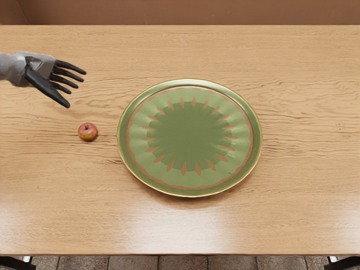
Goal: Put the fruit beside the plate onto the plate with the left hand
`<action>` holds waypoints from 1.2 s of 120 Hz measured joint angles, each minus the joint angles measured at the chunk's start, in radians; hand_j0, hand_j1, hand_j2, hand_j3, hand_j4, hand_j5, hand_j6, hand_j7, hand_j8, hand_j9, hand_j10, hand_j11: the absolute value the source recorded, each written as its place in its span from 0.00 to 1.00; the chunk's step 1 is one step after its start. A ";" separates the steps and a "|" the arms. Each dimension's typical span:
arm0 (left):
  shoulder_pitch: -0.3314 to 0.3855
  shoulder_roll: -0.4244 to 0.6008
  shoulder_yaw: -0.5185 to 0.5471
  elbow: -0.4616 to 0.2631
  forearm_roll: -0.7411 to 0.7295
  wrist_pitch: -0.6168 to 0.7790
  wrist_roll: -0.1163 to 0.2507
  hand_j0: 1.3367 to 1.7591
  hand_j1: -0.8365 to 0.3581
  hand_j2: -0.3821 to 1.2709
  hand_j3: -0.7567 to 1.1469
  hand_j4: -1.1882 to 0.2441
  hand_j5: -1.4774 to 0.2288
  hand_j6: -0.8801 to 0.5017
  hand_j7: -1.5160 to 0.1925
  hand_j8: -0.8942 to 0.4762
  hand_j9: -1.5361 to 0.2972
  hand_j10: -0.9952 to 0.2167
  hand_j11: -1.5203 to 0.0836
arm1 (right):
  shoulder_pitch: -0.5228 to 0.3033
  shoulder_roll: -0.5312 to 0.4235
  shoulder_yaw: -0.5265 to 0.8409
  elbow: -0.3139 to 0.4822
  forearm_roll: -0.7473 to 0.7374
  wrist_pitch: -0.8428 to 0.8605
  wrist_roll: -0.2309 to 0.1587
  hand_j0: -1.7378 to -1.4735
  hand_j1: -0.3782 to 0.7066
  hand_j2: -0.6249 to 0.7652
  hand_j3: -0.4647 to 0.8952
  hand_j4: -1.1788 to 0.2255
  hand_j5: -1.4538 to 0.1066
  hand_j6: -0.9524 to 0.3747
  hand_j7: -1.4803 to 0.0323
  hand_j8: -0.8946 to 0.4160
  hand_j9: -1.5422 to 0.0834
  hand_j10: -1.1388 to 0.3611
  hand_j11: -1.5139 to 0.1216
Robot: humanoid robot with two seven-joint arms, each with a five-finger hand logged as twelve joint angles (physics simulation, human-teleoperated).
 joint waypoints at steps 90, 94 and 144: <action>0.023 0.305 -0.033 -0.591 0.086 0.076 0.088 0.76 0.75 0.26 0.40 0.66 0.68 0.46 0.70 0.47 0.67 0.62 0.75 | 0.000 0.000 0.000 0.000 0.000 0.000 0.001 0.30 0.07 0.44 0.34 0.81 0.90 0.69 0.95 0.65 0.92 0.73 0.90; 0.023 0.301 -0.039 -0.592 0.087 0.096 0.089 0.76 0.75 0.26 0.40 0.66 0.68 0.46 0.70 0.47 0.67 0.62 0.75 | 0.000 0.000 0.000 0.000 0.000 0.000 0.000 0.30 0.07 0.44 0.34 0.81 0.90 0.69 0.95 0.65 0.92 0.73 0.90; 0.106 0.207 -0.021 -0.711 0.291 0.664 0.172 0.76 0.75 0.26 0.40 0.66 0.68 0.46 0.70 0.47 0.67 0.62 0.75 | 0.000 0.000 0.000 0.000 0.001 0.000 0.001 0.30 0.07 0.44 0.34 0.81 0.90 0.69 0.95 0.65 0.92 0.73 0.90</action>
